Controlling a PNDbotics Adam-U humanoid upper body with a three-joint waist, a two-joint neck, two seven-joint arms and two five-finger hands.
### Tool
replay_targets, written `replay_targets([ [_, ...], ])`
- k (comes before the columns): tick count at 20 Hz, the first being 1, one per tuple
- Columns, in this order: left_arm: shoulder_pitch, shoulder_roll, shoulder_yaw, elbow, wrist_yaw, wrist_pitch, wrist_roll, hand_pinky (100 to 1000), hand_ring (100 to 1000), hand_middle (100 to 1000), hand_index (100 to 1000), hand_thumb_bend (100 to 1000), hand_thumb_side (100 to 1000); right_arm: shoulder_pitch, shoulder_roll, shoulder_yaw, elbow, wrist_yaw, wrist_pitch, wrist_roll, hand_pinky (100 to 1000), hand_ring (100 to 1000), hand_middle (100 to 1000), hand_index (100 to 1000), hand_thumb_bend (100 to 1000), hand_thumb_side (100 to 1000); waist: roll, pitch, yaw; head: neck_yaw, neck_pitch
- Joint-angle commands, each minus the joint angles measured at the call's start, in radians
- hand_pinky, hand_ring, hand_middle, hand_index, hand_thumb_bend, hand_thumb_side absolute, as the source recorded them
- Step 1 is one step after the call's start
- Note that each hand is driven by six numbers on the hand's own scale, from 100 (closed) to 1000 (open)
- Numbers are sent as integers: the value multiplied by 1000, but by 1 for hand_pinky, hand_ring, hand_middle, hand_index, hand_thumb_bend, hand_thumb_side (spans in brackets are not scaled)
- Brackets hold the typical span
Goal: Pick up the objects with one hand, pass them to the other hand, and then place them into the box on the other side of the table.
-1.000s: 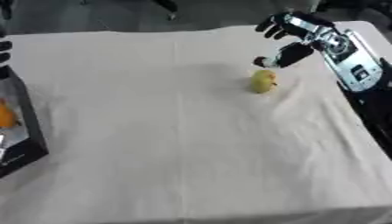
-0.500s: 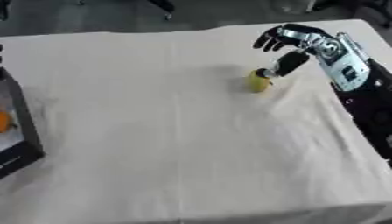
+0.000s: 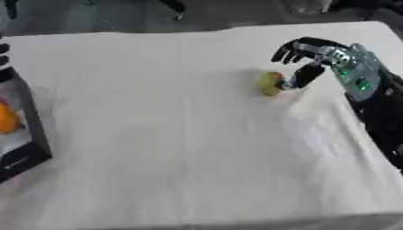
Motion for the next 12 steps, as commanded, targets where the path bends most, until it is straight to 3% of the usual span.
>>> replay_targets([
  [1, -9, 26, 6, -14, 5, 1, 1, 823, 760, 724, 791, 150, 835, -26, -13, -10, 6, 37, -2, -16, 846, 805, 772, 770, 391, 100, 8, 1, 4, -1, -12],
  [7, -8, 25, 7, -16, 6, 3, 2, 823, 760, 722, 790, 149, 836, -26, -3, -17, 53, 104, 3, -49, 844, 800, 768, 765, 390, 100, 11, 6, 10, -5, -13],
  [12, -8, 21, 8, -18, 6, 4, 3, 823, 761, 722, 790, 148, 840, -24, 5, -20, 72, 106, 0, -74, 840, 790, 756, 751, 383, 100, 12, 11, 12, -7, -15],
])
